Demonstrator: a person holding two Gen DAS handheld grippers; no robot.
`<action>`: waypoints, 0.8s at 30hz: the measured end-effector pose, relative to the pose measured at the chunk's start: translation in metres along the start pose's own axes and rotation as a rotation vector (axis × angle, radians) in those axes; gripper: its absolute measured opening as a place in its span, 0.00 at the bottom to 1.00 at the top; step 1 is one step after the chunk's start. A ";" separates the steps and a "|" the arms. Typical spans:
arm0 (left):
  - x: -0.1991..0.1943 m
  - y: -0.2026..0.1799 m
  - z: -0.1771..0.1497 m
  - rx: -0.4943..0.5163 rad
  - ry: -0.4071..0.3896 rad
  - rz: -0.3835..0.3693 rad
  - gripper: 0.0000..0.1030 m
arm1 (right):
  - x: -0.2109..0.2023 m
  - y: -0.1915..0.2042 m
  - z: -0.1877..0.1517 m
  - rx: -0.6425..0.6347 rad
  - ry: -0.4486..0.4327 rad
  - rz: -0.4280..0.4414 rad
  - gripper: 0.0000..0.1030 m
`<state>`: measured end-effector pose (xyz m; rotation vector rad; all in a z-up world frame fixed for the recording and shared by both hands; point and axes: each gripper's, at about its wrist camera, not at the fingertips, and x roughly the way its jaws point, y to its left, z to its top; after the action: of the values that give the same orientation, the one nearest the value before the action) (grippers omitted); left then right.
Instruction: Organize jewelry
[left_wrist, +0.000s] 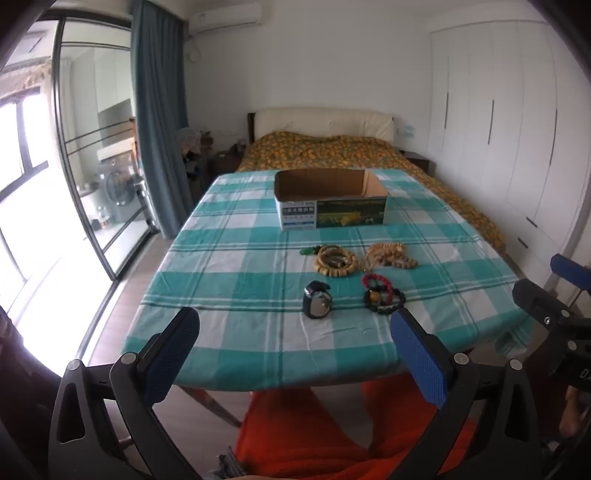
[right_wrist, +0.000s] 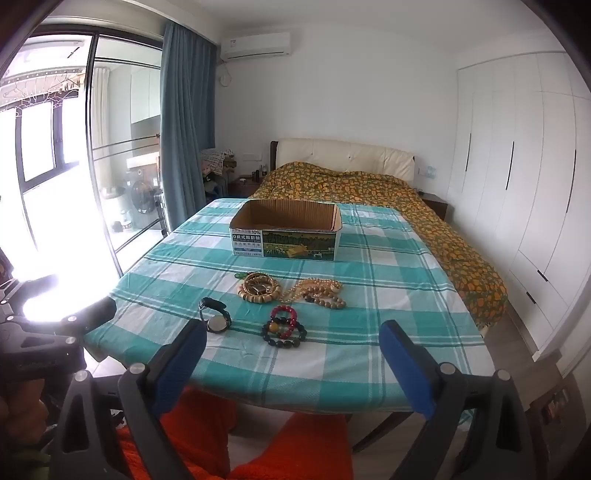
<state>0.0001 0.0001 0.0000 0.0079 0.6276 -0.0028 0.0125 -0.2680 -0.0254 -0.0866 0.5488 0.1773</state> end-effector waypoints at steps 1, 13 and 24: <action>0.000 0.000 0.000 0.007 -0.011 0.007 1.00 | 0.000 0.000 0.000 -0.002 -0.001 -0.001 0.94; -0.001 0.000 0.000 0.008 -0.010 0.015 1.00 | 0.000 0.001 0.000 -0.006 -0.001 -0.005 0.94; -0.001 0.003 0.000 -0.006 -0.011 0.020 1.00 | 0.001 -0.001 0.001 -0.007 -0.002 -0.004 0.94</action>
<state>-0.0007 0.0034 0.0007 0.0082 0.6165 0.0180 0.0134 -0.2685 -0.0252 -0.0942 0.5462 0.1750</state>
